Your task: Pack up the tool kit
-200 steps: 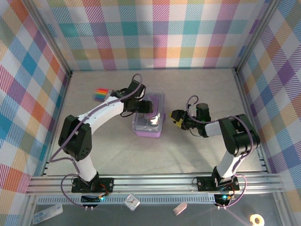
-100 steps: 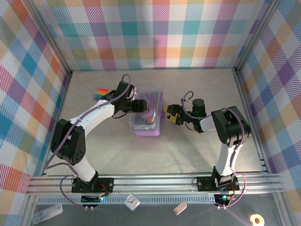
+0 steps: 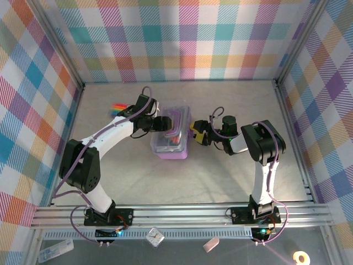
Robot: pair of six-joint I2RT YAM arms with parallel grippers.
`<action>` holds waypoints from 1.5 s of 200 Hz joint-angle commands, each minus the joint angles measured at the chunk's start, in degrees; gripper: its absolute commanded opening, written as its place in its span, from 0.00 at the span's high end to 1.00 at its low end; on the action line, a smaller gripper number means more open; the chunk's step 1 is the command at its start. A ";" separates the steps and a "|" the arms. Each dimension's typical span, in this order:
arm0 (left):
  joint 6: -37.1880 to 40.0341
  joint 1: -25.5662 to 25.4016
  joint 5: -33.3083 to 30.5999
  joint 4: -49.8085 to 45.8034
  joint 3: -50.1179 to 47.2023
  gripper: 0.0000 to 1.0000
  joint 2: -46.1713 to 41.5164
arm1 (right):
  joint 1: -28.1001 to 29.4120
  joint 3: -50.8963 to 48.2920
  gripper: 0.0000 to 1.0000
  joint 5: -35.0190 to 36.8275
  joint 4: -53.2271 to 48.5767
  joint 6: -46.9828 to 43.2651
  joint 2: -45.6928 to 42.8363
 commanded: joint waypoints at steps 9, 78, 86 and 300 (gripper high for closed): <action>-0.03 1.09 -3.64 -12.29 -4.14 0.27 4.96 | 2.05 0.49 0.18 -2.48 4.57 1.91 -2.26; -0.23 1.09 -4.34 -13.09 -3.93 0.27 4.54 | 2.10 -2.14 0.20 -2.82 0.87 0.19 -9.15; -0.30 1.09 -4.28 -13.09 -3.89 0.27 4.48 | 2.08 -2.41 0.21 -2.79 0.22 -0.17 -9.83; -3.24 -8.36 -15.69 -20.81 5.71 0.30 13.29 | 2.65 4.18 0.35 15.85 -44.83 -21.66 -22.78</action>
